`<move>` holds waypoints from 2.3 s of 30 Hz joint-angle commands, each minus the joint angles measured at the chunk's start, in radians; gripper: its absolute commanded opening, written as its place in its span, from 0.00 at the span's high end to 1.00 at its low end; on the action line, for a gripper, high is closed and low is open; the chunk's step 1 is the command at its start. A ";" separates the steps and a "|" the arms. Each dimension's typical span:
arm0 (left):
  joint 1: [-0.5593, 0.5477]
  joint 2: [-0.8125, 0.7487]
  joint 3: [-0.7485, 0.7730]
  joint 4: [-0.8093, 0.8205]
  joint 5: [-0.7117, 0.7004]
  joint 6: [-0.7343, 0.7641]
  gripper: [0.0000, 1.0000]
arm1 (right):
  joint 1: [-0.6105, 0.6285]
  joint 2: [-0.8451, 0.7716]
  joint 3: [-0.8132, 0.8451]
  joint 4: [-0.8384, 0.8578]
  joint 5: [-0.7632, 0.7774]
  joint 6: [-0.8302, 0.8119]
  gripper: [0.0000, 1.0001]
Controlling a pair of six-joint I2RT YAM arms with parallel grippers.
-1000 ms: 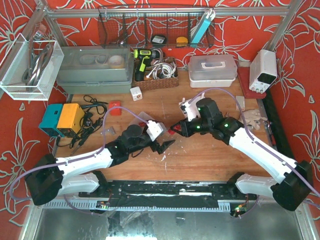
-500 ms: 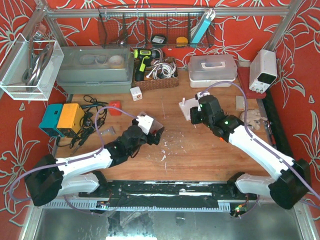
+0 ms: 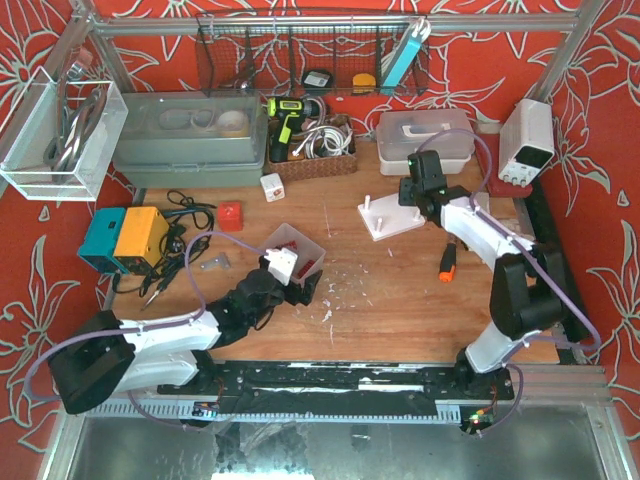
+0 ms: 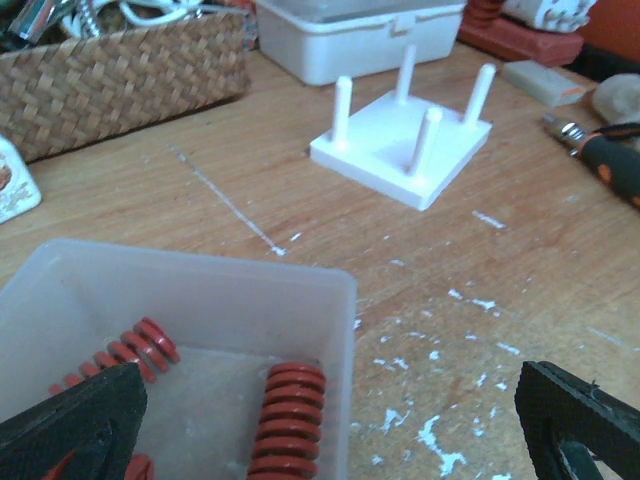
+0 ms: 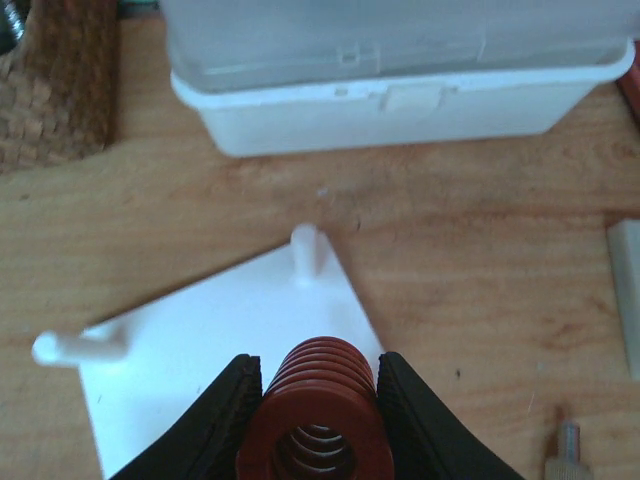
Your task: Install the large spring
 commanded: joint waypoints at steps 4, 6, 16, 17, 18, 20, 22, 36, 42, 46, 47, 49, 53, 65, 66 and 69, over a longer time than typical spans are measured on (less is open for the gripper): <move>0.003 -0.063 -0.015 0.095 0.064 0.027 0.00 | -0.061 0.122 0.137 0.061 0.003 -0.025 1.00; 0.003 -0.064 -0.018 0.100 0.061 0.028 0.00 | -0.074 0.162 0.167 0.058 -0.018 -0.020 1.00; 0.001 -0.091 -0.002 0.071 0.127 0.028 0.00 | -0.080 0.272 0.319 -0.024 -0.070 -0.050 1.00; 0.001 -0.092 -0.002 0.069 0.122 0.030 0.00 | -0.080 0.282 0.332 -0.032 -0.074 -0.055 1.00; 0.001 -0.094 -0.001 0.065 0.118 0.033 0.00 | -0.080 0.291 0.347 -0.045 -0.081 -0.058 1.00; 0.001 -0.097 -0.002 0.065 0.114 0.034 0.00 | -0.080 0.303 0.362 -0.073 -0.092 -0.055 1.00; 0.000 -0.097 -0.005 0.069 0.112 0.038 0.00 | -0.080 0.309 0.364 -0.082 -0.098 -0.052 1.00; 0.000 -0.100 -0.003 0.055 0.104 0.042 0.00 | -0.080 0.384 0.459 -0.177 -0.090 -0.079 1.00; 0.000 -0.099 0.006 0.041 0.104 0.045 0.00 | -0.079 0.419 0.472 -0.194 -0.086 -0.079 0.98; -0.002 -0.100 -0.001 0.049 0.108 0.043 0.00 | -0.081 0.438 0.475 -0.188 -0.082 -0.073 0.96; -0.002 -0.100 0.000 0.047 0.109 0.044 0.00 | -0.080 0.444 0.478 -0.183 -0.085 -0.072 0.95; -0.003 -0.100 0.004 0.045 0.110 0.044 0.00 | -0.080 0.459 0.487 -0.180 -0.088 -0.075 0.92; -0.003 -0.101 0.005 0.046 0.113 0.043 0.00 | -0.081 0.484 0.500 -0.182 -0.077 -0.073 0.86; -0.005 -0.099 0.007 0.037 0.109 0.050 0.00 | -0.083 0.487 0.510 -0.197 -0.066 -0.071 0.63; -0.005 -0.099 0.009 0.034 0.107 0.051 0.00 | -0.084 0.480 0.509 -0.202 -0.072 -0.073 0.61; -0.005 -0.142 0.013 0.022 0.107 0.052 0.00 | -0.083 0.450 0.505 -0.221 -0.069 -0.070 0.54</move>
